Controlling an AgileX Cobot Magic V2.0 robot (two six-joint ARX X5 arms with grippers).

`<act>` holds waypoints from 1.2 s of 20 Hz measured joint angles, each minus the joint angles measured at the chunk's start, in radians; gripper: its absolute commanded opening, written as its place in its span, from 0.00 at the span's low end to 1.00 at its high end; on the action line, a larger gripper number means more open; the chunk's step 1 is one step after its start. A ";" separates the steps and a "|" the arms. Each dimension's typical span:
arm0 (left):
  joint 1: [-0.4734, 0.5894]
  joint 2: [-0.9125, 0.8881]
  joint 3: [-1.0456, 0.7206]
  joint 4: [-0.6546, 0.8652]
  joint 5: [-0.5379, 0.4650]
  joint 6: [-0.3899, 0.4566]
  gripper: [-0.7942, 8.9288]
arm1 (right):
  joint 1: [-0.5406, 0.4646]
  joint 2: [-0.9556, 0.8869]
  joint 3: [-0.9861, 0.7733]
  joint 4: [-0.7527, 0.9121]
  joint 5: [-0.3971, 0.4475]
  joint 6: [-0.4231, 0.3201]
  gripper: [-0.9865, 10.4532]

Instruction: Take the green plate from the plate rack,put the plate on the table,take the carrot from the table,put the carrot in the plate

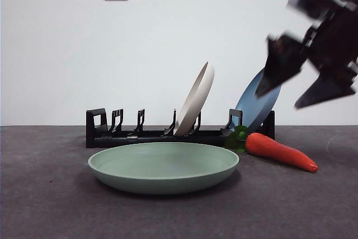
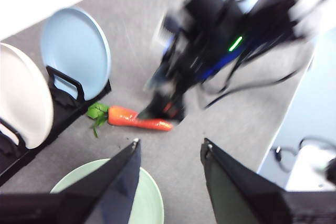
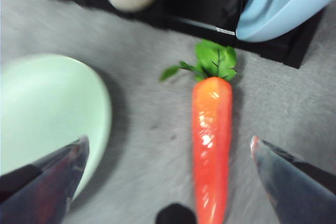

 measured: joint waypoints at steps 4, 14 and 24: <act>0.000 -0.074 0.000 -0.069 0.000 -0.029 0.28 | 0.033 0.152 0.000 0.174 0.063 -0.023 0.60; 0.000 -0.097 0.000 -0.116 0.000 -0.055 0.28 | 0.036 0.300 0.000 0.253 0.114 -0.027 0.22; 0.000 -0.097 0.000 -0.116 -0.003 -0.055 0.28 | 0.047 0.175 0.000 0.154 0.040 0.011 0.07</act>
